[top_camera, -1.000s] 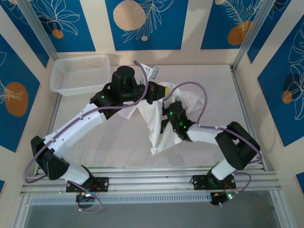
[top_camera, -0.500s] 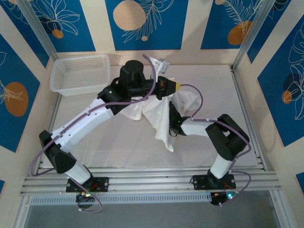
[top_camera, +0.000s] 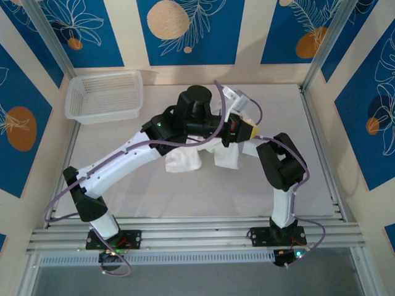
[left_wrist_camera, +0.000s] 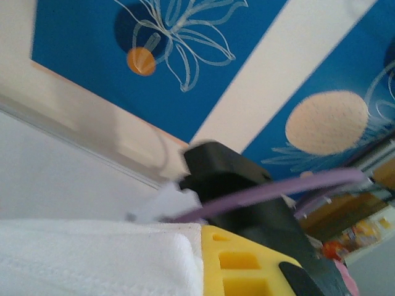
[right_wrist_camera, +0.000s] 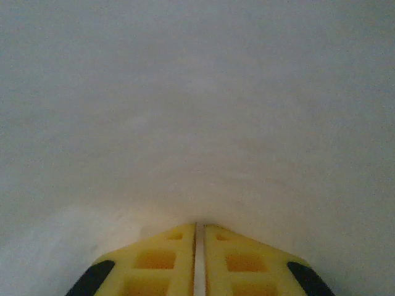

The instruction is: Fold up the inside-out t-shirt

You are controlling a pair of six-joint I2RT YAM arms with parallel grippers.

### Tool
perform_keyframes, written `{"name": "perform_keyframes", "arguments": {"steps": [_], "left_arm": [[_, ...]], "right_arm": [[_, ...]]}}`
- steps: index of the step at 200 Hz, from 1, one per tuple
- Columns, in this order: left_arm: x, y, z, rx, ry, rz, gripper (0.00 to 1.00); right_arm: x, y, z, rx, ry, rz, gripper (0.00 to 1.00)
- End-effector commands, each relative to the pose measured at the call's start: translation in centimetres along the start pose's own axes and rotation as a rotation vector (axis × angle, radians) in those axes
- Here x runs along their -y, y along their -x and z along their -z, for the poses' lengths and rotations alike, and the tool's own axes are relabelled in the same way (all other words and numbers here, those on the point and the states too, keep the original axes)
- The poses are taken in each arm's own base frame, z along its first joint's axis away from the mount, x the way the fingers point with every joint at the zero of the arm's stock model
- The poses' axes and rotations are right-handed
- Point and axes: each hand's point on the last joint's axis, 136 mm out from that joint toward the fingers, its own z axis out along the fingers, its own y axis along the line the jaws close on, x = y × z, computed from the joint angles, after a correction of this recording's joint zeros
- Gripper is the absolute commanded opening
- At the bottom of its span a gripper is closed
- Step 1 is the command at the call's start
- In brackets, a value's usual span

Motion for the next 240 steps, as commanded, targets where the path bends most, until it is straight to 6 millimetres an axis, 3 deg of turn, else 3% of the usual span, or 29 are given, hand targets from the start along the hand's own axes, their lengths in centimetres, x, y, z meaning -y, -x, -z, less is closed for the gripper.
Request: {"name": "perform_keyframes", "arguments": {"steps": [1,15,35,43,46,51,55,78,107,126,143,158,176,192,210,226,240], "left_arm": [[7.1,0.7,2.6,0.022,-0.192,-0.127,0.00],[7.8,0.0,3.3,0.006,-0.190,-0.156,0.00],[6.6,-1.0,4.4,0.010,-0.100,-0.196,0.00],[5.9,-1.2,4.9,0.016,-0.055,-0.213,0.00],[5.7,-1.3,5.0,0.016,-0.041,-0.219,0.00],[5.4,-1.4,5.2,0.015,-0.023,-0.226,0.00],[5.4,-1.5,5.4,0.015,-0.013,-0.230,0.00],[5.3,-1.6,6.4,0.015,0.016,-0.257,0.00],[4.8,-1.0,7.7,0.038,0.093,-0.305,0.00],[4.1,-0.7,9.0,0.054,0.162,-0.356,0.00],[2.3,-0.7,10.2,0.069,0.276,-0.386,0.00],[0.4,-0.9,11.3,0.072,0.374,-0.379,0.00],[-2.1,-1.2,12.5,0.072,0.479,-0.344,0.00],[-5.7,-1.5,13.8,0.077,0.603,-0.269,0.00],[-12.0,-2.8,16.1,0.064,0.791,-0.101,0.00],[-18.5,-6.0,18.5,0.021,0.959,0.074,0.00],[-24.1,-10.0,20.0,-0.020,1.067,0.189,0.00]], "right_arm": [[1.5,-2.2,-1.6,-0.122,-0.064,-0.009,0.18],[1.7,-2.2,-1.9,-0.131,-0.088,0.024,0.27],[1.7,-2.7,-1.5,-0.153,-0.098,0.082,0.52],[1.8,-3.2,-1.1,-0.171,-0.119,0.114,0.65],[1.9,-3.5,-1.0,-0.175,-0.134,0.128,0.76],[2.1,-3.8,-0.8,-0.180,-0.152,0.157,0.81],[2.1,-4.3,-0.6,-0.188,-0.165,0.182,0.94],[3.5,-7.0,-0.3,-0.251,-0.262,0.281,0.97],[5.6,-8.1,-0.3,-0.295,-0.393,0.341,0.85],[6.6,-8.2,-0.6,-0.308,-0.421,0.332,0.59],[7.0,-8.9,-1.1,-0.346,-0.389,0.304,0.36],[6.3,-9.1,-1.0,-0.357,-0.303,0.261,0.14],[4.3,-8.1,0.6,-0.313,-0.189,0.256,0.01],[1.7,-6.6,3.2,-0.258,-0.060,0.246,0.00],[-1.5,-5.1,7.1,-0.191,0.115,0.232,0.00],[-3.6,-4.2,11.3,-0.120,0.258,0.209,0.00],[-5.1,-3.5,15.0,-0.049,0.384,0.192,0.00]]}}
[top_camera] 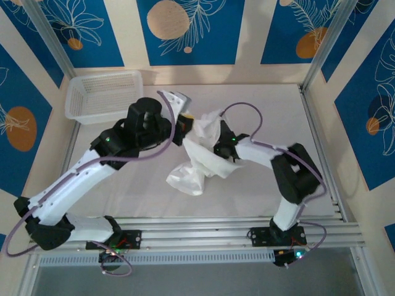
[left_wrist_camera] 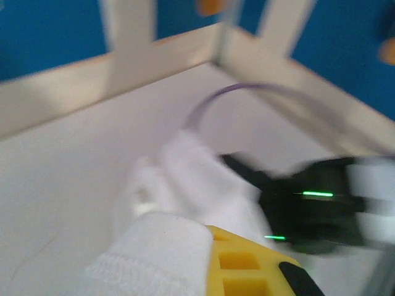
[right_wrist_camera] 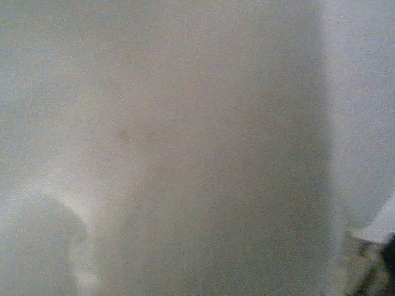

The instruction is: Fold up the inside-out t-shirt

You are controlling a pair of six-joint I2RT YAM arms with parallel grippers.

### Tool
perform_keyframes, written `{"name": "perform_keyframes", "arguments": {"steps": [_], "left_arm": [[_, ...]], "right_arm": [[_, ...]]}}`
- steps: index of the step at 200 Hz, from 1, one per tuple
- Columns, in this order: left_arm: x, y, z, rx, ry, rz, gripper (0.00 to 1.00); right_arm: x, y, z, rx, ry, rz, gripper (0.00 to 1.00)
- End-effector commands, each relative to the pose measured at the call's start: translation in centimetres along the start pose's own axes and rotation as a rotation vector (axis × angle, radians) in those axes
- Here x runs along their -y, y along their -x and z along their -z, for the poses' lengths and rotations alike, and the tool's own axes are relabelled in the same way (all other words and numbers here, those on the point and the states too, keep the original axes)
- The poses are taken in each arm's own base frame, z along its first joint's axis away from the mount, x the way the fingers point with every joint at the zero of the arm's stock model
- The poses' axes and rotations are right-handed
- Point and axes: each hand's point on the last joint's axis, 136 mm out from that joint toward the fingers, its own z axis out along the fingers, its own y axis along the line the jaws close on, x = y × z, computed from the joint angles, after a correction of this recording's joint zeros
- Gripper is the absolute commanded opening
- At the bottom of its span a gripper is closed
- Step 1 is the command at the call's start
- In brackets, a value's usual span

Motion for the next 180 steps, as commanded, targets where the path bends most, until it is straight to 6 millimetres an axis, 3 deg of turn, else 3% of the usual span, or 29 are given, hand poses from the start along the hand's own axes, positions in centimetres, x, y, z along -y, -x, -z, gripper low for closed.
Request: {"name": "perform_keyframes", "arguments": {"steps": [1,17,31,49,65,76,89,117,127,144,180], "left_arm": [[-8.7,-7.7,-4.4,-0.177,0.261,0.187,0.00],[-12.4,-13.4,-7.3,-0.280,0.315,0.271,0.00],[-13.3,-17.7,-9.6,-0.361,0.276,0.340,0.00],[-12.9,-20.9,-11.2,-0.400,0.240,0.397,0.00],[-12.9,-21.6,-11.4,-0.392,0.236,0.433,0.18],[-12.9,-20.9,-11.0,-0.374,0.235,0.434,0.38],[-11.8,-18.4,-10.1,-0.318,0.173,0.407,0.57],[-4.4,-11.0,-6.9,-0.153,-0.247,0.271,0.77],[-2.1,-9.2,-5.6,-0.125,-0.369,0.235,0.79],[0.2,-7.1,-4.7,-0.119,-0.471,0.178,0.80],[2.7,-5.3,-7.0,-0.158,-0.582,0.083,0.80]], "right_arm": [[-5.7,2.5,7.3,0.170,0.317,0.017,0.00],[-7.1,2.8,11.6,0.261,0.453,0.023,0.00],[-7.5,3.2,14.8,0.329,0.525,0.016,0.00],[-6.5,4.1,17.9,0.425,0.549,-0.018,0.00],[-5.4,4.8,19.6,0.478,0.559,-0.061,0.00],[-5.3,5.0,20.1,0.477,0.575,-0.062,0.00],[-5.4,4.8,20.1,0.461,0.586,-0.041,0.00],[-6.6,3.8,19.6,0.399,0.650,0.020,0.00],[-7.2,3.4,19.5,0.379,0.682,0.050,0.00],[-8.0,2.7,19.1,0.344,0.714,0.090,0.00],[-10.2,2.0,19.3,0.307,0.773,0.162,0.00]]}}
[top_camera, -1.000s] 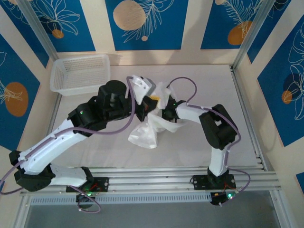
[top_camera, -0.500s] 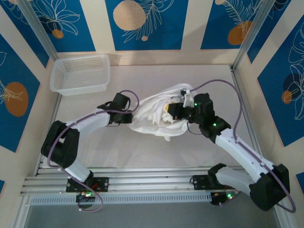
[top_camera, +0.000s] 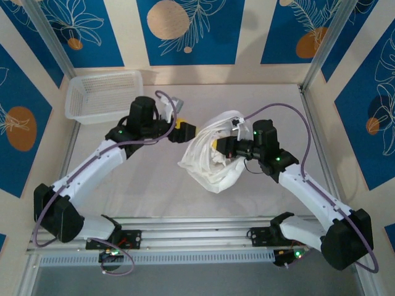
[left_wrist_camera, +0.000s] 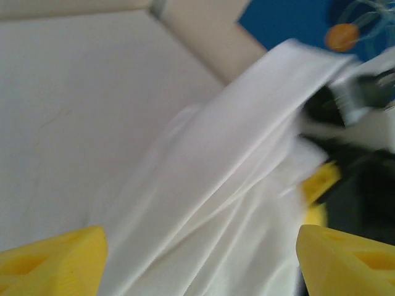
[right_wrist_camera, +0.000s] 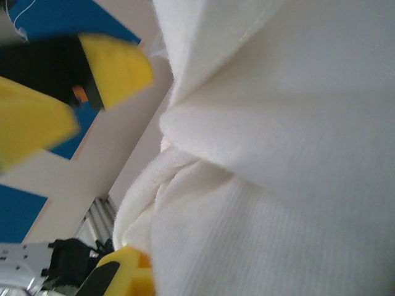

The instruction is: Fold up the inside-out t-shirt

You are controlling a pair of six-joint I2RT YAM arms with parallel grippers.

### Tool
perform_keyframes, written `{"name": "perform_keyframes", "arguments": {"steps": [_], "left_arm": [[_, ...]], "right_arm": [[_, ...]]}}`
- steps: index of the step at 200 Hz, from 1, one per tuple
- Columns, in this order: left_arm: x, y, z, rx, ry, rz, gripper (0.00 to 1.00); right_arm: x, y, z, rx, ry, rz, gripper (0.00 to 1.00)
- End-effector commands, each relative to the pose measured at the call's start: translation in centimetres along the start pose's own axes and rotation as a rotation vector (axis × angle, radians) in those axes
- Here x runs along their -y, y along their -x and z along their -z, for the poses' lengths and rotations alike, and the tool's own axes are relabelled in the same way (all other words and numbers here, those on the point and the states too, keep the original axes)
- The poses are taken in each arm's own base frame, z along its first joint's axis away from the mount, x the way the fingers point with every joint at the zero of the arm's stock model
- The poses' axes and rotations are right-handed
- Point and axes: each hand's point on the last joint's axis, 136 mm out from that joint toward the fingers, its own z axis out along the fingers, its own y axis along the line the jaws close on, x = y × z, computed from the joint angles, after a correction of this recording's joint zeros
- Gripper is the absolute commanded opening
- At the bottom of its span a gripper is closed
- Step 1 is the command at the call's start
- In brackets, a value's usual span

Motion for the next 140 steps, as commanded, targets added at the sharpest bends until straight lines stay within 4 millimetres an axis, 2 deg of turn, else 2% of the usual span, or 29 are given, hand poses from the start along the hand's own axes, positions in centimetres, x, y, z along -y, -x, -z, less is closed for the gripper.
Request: {"name": "perform_keyframes", "arguments": {"steps": [1,18,29,34,38,42,52,54,65,79,94,107,118,140], "left_arm": [[1.8,-1.0,-2.6,-0.102,-0.152,-0.054,0.80],[3.0,-0.3,-4.3,-0.113,-0.226,-0.055,0.78],[4.0,-0.4,-5.2,-0.125,-0.264,-0.064,0.73],[4.2,-0.5,-5.5,-0.127,-0.268,-0.067,0.67],[4.2,-0.7,-5.8,-0.132,-0.270,-0.065,0.59],[4.2,-0.8,-5.9,-0.133,-0.272,-0.062,0.46],[3.4,-0.9,-6.2,-0.130,-0.232,-0.044,0.05],[3.1,-0.9,-6.2,-0.128,-0.213,-0.042,0.00],[0.4,-0.9,-6.3,-0.118,-0.066,-0.008,0.00],[-4.4,-0.8,-5.7,-0.099,0.174,0.084,0.00],[-9.5,-1.3,-4.7,-0.109,0.367,0.214,0.00],[-13.2,-2.7,-4.2,-0.144,0.478,0.308,0.00],[-15.7,-4.5,-4.1,-0.177,0.548,0.350,0.00],[-19.8,-9.2,-3.0,-0.243,0.719,0.420,0.00]], "right_arm": [[-3.5,0.5,-0.2,-0.014,0.129,0.110,0.00],[-4.3,0.3,-0.5,-0.033,0.139,0.131,0.00],[-4.1,0.4,-0.6,-0.032,0.120,0.127,0.00],[-4.0,0.5,-0.6,-0.029,0.109,0.127,0.00],[-3.9,0.5,-0.6,-0.027,0.099,0.126,0.00],[-3.8,0.6,-0.5,-0.026,0.091,0.125,0.00],[-3.5,0.6,-0.4,-0.020,0.068,0.121,0.00],[-3.4,0.6,-0.4,-0.019,0.066,0.121,0.00],[-3.6,0.5,-0.3,-0.021,0.071,0.126,0.00],[-4.4,-0.1,-0.2,-0.038,0.110,0.147,0.00],[-6.4,-1.0,0.2,-0.071,0.199,0.182,0.00],[-8.7,-0.9,1.1,-0.061,0.268,0.214,0.00],[-9.5,0.6,2.2,0.011,0.232,0.230,0.00],[-9.3,4.8,5.9,0.230,0.038,0.238,0.00]]}}
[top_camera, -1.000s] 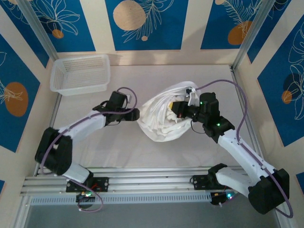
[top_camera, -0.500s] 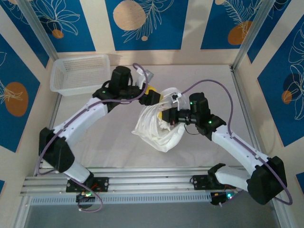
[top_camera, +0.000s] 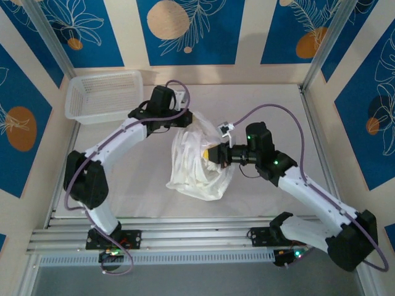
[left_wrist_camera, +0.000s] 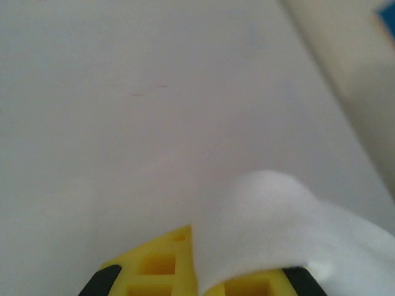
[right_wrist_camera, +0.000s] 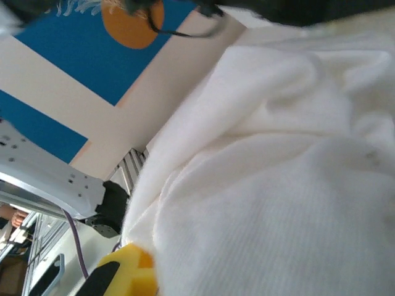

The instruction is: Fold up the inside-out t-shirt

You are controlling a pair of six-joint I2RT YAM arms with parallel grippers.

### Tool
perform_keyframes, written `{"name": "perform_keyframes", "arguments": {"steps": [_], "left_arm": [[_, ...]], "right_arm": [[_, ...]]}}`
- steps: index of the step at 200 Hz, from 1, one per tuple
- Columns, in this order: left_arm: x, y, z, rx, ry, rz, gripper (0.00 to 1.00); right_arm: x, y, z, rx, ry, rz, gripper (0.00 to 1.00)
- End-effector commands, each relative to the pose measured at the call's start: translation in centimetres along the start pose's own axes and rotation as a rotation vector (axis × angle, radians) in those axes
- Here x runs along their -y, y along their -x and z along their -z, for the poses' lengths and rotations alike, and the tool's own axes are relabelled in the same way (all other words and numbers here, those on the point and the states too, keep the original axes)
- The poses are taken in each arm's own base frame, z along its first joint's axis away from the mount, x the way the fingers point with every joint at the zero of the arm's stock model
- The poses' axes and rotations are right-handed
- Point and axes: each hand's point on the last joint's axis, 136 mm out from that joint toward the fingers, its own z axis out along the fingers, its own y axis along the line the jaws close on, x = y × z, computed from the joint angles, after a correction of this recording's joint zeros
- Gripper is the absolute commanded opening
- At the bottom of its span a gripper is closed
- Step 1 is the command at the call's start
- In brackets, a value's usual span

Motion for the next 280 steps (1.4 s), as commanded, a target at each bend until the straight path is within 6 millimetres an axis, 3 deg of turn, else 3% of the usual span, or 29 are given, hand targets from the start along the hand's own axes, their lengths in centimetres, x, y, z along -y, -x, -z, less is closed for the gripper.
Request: {"name": "perform_keyframes", "arguments": {"steps": [1,17,31,49,69,79,89,107,129,145,154,187,213,225,236,253,280], "left_arm": [[-7.7,-4.7,-1.7,-0.106,0.298,0.139,0.00],[-10.6,-6.6,-1.7,-0.116,0.398,0.176,0.00],[-11.5,-7.5,-1.6,-0.127,0.395,0.209,0.00],[-11.2,-7.2,-0.7,-0.117,0.365,0.215,0.24],[-9.6,-5.0,2.7,-0.034,0.324,0.187,0.53],[-7.9,-3.7,5.0,0.019,0.275,0.172,0.66],[-5.5,-3.0,6.8,0.061,0.173,0.163,0.71],[1.4,-2.9,9.3,0.081,-0.167,0.111,0.73],[8.0,-5.2,11.2,0.039,-0.415,-0.004,0.73],[11.2,-7.5,11.0,-0.010,-0.460,-0.101,0.76],[12.0,-8.6,10.0,-0.045,-0.445,-0.134,0.76],[9.5,-10.9,4.1,-0.148,-0.294,-0.103,0.74],[2.0,-13.1,0.0,-0.207,-0.020,-0.019,0.53],[-1.3,-14.0,-1.0,-0.223,0.008,0.079,0.48],[-3.0,-14.2,-1.0,-0.210,-0.001,0.142,0.47],[-2.7,-13.2,0.3,-0.162,-0.047,0.123,0.52],[1.8,-10.3,4.2,-0.067,-0.222,-0.028,0.65]], "right_arm": [[-3.0,6.6,5.1,0.271,-0.111,0.106,0.00],[-3.4,8.0,7.2,0.364,-0.164,0.124,0.00],[-3.3,8.3,7.6,0.383,-0.177,0.129,0.00],[-2.0,8.1,7.1,0.375,-0.217,0.105,0.00],[-0.3,7.7,6.4,0.367,-0.263,0.058,0.00],[0.6,7.6,6.2,0.369,-0.290,0.029,0.00],[1.6,7.5,6.1,0.370,-0.329,-0.008,0.00],[3.5,7.6,6.1,0.353,-0.403,-0.080,0.00],[4.6,8.0,5.6,0.341,-0.427,-0.130,0.00],[4.6,8.4,5.1,0.345,-0.409,-0.149,0.00],[4.3,8.7,4.8,0.348,-0.388,-0.156,0.00],[3.7,9.4,4.9,0.357,-0.360,-0.183,0.00],[3.4,10.3,7.5,0.404,-0.384,-0.227,0.00],[3.3,10.6,8.7,0.421,-0.374,-0.249,0.00],[3.4,10.6,9.3,0.423,-0.364,-0.272,0.00],[3.9,10.2,9.6,0.410,-0.349,-0.314,0.00],[4.4,9.5,8.4,0.365,-0.293,-0.335,0.00]]}}
